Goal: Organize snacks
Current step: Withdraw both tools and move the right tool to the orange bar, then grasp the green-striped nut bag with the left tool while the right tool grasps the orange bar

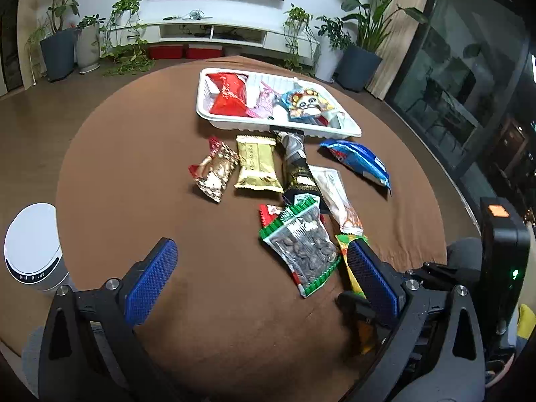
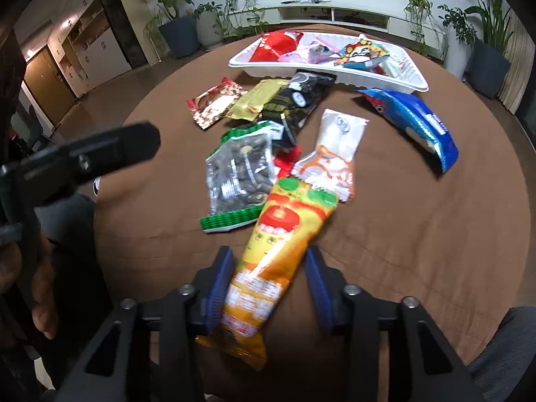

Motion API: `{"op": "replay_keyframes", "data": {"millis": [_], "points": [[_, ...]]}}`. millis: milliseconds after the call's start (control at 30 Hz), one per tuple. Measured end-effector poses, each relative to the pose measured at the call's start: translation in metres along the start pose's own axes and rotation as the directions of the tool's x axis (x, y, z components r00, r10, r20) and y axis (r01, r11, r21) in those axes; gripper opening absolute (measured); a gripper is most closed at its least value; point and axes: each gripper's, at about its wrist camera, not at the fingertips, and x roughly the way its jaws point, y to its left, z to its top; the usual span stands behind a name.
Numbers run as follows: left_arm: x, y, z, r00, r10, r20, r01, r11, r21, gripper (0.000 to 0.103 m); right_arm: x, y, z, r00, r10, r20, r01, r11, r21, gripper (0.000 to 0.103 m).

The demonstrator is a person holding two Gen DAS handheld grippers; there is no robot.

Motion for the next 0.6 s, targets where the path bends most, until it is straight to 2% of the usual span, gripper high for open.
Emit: {"op": "replay_keyframes", "data": {"millis": [67, 300, 367, 600], "points": [[0.006, -0.008, 0.001, 1.0, 0.003, -0.017, -0.002, 1.0, 0.019, 0.103, -0.004, -0.007, -0.002, 1.0, -0.021, 0.005, 0.021, 1.0, 0.0, 0.036], [0.043, -0.029, 0.001, 0.994, 0.012, -0.106, -0.008, 0.999, 0.043, 0.102, -0.016, -0.035, -0.001, 0.998, -0.057, 0.022, 0.056, 0.997, 0.05, 0.036], [0.055, -0.033, -0.001, 0.991, 0.035, -0.127, -0.028, 0.998, 0.056, 0.102, -0.017, -0.04, -0.002, 0.997, -0.066, 0.026, 0.064, 0.996, 0.057, 0.036], [0.085, -0.03, 0.004, 0.985, 0.054, -0.164, -0.051, 0.999, 0.017, 0.095, -0.015, -0.042, -0.005, 0.999, -0.037, 0.024, 0.036, 0.998, 0.055, 0.036]]}}
